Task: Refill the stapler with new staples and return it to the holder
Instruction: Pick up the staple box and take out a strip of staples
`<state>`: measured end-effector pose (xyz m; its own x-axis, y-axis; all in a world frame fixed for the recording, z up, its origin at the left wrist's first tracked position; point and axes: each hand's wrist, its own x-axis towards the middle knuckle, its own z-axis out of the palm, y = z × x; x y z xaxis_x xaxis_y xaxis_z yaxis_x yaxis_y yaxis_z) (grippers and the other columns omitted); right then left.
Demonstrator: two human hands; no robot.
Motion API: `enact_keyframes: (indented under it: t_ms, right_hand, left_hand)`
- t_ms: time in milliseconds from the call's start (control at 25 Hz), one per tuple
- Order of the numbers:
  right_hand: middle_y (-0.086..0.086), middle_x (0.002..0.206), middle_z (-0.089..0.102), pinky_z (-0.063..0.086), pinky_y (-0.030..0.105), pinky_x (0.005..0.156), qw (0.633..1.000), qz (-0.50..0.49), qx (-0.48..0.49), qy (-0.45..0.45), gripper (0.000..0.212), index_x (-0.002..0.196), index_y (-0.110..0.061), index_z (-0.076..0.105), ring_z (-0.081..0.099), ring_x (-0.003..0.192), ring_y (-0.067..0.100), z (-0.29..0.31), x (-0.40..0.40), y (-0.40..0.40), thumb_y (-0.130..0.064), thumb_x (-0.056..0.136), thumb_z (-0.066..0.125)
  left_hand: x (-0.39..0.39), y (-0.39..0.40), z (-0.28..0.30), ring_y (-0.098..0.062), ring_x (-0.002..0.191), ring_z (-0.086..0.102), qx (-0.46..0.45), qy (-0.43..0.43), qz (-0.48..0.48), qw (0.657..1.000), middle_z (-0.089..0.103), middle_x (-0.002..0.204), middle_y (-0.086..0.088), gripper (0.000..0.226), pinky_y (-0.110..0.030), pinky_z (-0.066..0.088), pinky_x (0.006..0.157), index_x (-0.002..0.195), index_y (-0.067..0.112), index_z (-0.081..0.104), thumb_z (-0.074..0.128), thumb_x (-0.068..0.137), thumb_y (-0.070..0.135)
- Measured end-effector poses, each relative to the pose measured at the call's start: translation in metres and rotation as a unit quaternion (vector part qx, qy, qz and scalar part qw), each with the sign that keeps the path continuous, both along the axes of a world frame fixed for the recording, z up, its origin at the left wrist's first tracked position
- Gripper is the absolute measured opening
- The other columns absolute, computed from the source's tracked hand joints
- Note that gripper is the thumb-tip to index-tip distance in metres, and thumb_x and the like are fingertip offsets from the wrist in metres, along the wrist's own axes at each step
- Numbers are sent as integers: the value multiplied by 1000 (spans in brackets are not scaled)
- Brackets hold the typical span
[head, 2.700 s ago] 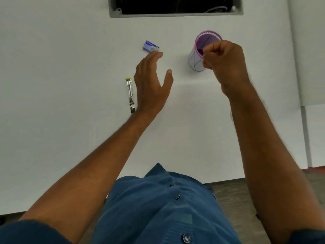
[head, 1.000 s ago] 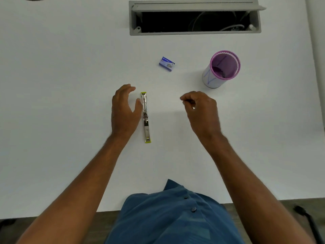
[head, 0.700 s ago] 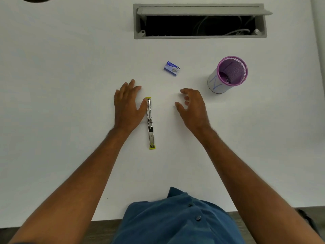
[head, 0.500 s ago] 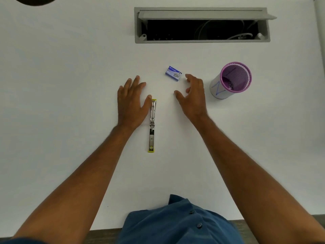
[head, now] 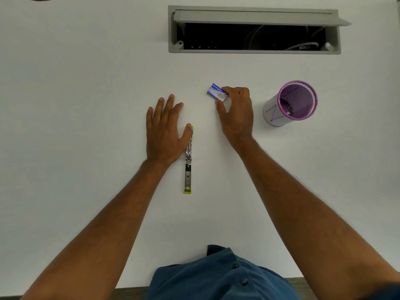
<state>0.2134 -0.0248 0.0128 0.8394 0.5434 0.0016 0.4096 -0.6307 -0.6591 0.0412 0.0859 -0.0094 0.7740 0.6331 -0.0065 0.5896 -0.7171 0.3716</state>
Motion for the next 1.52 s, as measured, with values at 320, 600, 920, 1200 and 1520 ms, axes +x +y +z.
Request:
enact_keyframes:
  t_ms: [320,600,920,1200,1520]
  right_hand:
    - [-5,111,66,48,15,74,980,-94,94,147,27,120,-18,64,62,88,4,16,-12,-13,-26,95,67]
    - [-5,103,76,60,50,86,935,-79,195,285,27,110,-23,67,73,87,20,68,-83,-72,-27,85,78]
    - [1,108,78,60,28,90,886,-32,244,394,37,121,-11,66,75,100,18,99,-133,-144,-5,87,77]
    - [11,109,76,61,37,88,856,-71,286,425,22,114,-6,67,73,103,30,106,-148,-153,-7,92,71]
    - [15,98,73,59,27,72,799,-134,329,485,9,102,-7,64,72,80,21,113,-147,-150,-3,94,65]
  left_hand:
    - [15,-4,29,-20,154,25,-196,-75,102,972,39,162,1,41,-45,9,128,140,22,56,49,102,37]
    - [22,-68,104,-17,112,70,-648,-281,200,679,72,125,-4,28,-29,53,101,128,14,63,52,104,23]
    - [-23,-140,115,-29,128,62,-722,-309,161,598,64,137,-11,29,-30,58,94,133,13,56,40,109,16]
    - [-36,-155,129,-24,122,66,-699,-293,133,638,66,132,-5,31,-35,56,101,138,17,52,40,110,20]
    - [-35,-162,143,-27,112,70,-724,-302,163,598,65,134,-20,35,-33,58,96,137,6,54,39,109,22]
